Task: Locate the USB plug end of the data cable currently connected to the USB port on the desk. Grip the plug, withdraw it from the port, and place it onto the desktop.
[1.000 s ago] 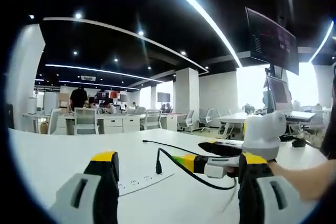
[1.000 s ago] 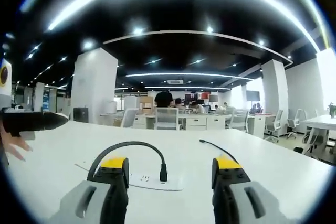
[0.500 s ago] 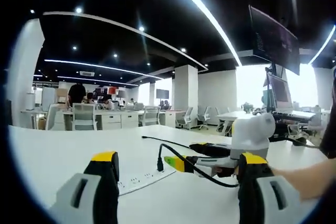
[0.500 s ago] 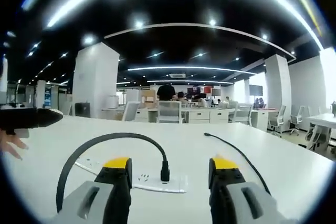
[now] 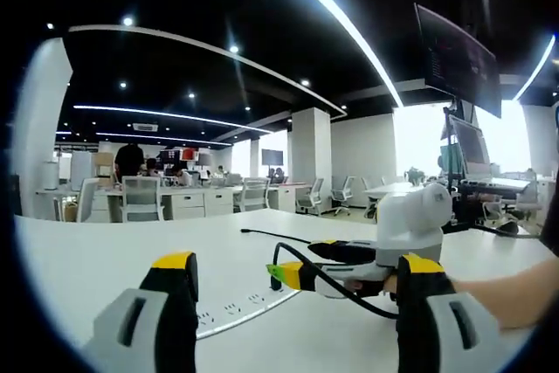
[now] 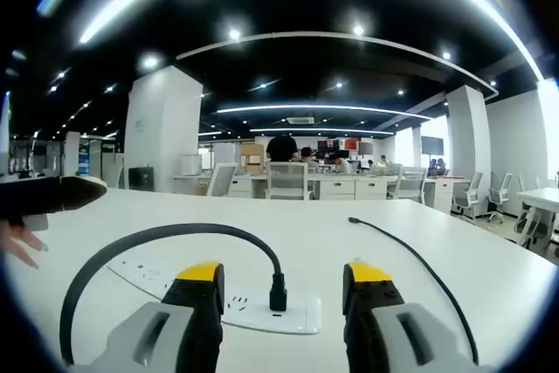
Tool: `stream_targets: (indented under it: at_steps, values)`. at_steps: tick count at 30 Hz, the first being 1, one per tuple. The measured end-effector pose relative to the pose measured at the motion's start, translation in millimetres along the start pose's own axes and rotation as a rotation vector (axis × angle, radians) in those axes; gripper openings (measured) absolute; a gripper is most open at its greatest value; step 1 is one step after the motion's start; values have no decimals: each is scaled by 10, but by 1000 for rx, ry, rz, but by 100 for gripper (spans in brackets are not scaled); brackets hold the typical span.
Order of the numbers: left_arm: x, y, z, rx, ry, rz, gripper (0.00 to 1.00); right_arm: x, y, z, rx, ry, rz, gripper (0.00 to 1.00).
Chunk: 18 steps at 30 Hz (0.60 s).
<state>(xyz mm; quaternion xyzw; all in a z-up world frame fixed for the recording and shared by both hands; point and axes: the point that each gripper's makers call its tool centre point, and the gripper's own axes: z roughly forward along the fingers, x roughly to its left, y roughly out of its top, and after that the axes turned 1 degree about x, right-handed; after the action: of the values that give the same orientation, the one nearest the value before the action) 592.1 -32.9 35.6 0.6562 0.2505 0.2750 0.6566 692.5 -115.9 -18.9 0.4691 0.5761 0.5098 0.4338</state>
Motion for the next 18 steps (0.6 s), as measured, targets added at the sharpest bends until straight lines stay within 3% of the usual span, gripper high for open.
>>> stream_targets:
  at_steps: [13, 18]
  values:
    - [35, -60, 37, 0, 13, -17, 94, 180, -115, 197, 47, 71, -30, 48]
    - [73, -15, 25, -14, 28, -7, 94, 216, -169, 220, 60, 83, -51, 46]
